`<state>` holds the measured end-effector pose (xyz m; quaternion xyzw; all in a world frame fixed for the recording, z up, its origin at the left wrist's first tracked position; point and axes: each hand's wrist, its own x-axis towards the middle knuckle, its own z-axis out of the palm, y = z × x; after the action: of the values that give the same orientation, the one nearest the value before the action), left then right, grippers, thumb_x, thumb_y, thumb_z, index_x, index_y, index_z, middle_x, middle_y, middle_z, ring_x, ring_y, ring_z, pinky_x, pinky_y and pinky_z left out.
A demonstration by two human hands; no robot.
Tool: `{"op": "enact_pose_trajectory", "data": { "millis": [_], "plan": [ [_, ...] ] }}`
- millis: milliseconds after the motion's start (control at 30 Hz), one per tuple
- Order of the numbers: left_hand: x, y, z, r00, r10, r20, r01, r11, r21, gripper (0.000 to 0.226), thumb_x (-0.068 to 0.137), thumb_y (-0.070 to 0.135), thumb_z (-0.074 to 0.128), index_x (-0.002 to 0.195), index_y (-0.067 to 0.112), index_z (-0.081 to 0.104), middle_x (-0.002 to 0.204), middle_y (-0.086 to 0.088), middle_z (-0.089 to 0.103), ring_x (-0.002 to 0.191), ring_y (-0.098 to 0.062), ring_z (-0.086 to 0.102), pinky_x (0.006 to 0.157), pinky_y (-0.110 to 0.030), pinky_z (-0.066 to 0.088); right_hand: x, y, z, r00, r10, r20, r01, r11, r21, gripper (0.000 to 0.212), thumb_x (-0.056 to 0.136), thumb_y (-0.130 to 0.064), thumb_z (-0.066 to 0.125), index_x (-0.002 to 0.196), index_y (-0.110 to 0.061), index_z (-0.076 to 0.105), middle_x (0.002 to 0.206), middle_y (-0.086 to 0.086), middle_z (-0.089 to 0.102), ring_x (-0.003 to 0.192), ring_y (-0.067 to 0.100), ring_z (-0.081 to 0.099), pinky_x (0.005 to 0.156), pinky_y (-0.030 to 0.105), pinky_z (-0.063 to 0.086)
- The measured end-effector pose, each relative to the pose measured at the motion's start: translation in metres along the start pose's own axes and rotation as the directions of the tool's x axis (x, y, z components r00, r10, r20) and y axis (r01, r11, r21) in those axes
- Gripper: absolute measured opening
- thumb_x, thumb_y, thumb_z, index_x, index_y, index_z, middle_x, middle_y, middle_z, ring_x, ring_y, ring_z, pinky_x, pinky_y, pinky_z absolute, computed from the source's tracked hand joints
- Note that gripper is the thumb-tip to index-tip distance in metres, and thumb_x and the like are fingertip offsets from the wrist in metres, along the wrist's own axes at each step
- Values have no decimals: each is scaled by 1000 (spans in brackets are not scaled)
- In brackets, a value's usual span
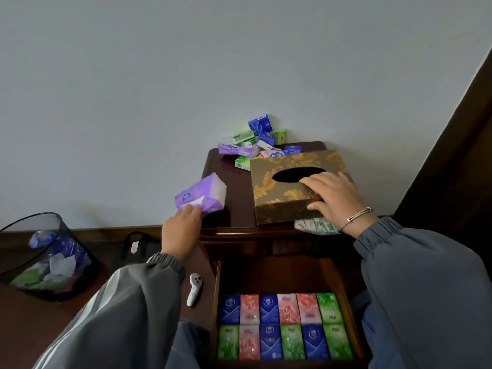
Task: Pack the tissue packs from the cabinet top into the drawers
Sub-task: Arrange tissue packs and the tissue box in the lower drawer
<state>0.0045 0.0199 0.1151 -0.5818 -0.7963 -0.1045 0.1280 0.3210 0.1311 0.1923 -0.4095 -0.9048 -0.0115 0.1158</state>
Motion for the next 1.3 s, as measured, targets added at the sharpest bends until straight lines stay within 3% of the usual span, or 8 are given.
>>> {"op": "enact_pose_trajectory", "data": {
  "millis": [67,167,300,400,500,700,933,1300],
  "plan": [
    [-14,-5,-11,984,-131,-121,117,986,-117,19,94,19,59,106,6,64,103,-16,65,87,-39,65,57,-40,42,-16,-10,-12,989,-76,-125,79,997,16,57,82,-27,67,135,-19,47,135,0,50,130,22,39,111,45,23],
    [-44,-17,-26,913,-261,-313,190,952,-239,14,90,18,64,91,4,62,92,-19,64,76,-41,64,53,-36,39,-48,-26,-31,942,-210,-263,243,965,101,53,76,-25,72,125,-13,57,121,5,60,117,28,52,102,49,36],
    [-95,-34,-28,846,-403,-350,296,900,-320,16,93,21,61,89,5,59,87,-16,60,76,-39,60,55,-36,38,-94,-42,-25,937,-304,-174,345,886,311,56,73,-37,67,125,-20,57,119,-5,61,113,12,49,98,32,38],
    [-129,-33,-14,830,-497,-252,392,842,-371,13,90,13,63,89,0,61,84,-18,59,76,-40,59,59,-36,36,-119,-50,10,947,-310,79,233,837,495,57,74,-42,67,129,-32,52,122,-20,51,119,1,41,103,21,30],
    [-147,-25,5,836,-530,-142,443,805,-394,12,90,13,63,92,1,63,88,-18,61,79,-39,60,61,-34,34,-127,-51,62,900,-327,287,137,840,526,61,74,-38,72,130,-34,50,122,-23,45,121,-1,37,104,12,23],
    [-157,-24,28,821,-570,-42,514,768,-382,13,91,16,61,93,4,63,92,-15,61,82,-38,60,61,-34,35,-107,-47,148,868,-169,468,-31,920,391,64,78,-37,71,136,-30,45,136,-8,46,128,14,36,108,29,29],
    [-156,-35,30,809,-582,-85,519,774,-363,11,91,15,61,87,5,59,85,-14,59,74,-36,56,59,-32,31,-76,-43,194,905,-25,424,-156,909,386,60,77,-33,71,133,-27,49,135,-5,51,125,16,41,108,28,29],
    [-151,-35,37,834,-543,-102,476,799,-367,13,90,17,63,83,8,56,80,-7,57,66,-21,44,58,-30,30,-69,-36,234,938,62,342,-190,915,356,57,80,-32,69,134,-24,50,134,-1,53,124,21,43,106,32,28]
  ]
}}
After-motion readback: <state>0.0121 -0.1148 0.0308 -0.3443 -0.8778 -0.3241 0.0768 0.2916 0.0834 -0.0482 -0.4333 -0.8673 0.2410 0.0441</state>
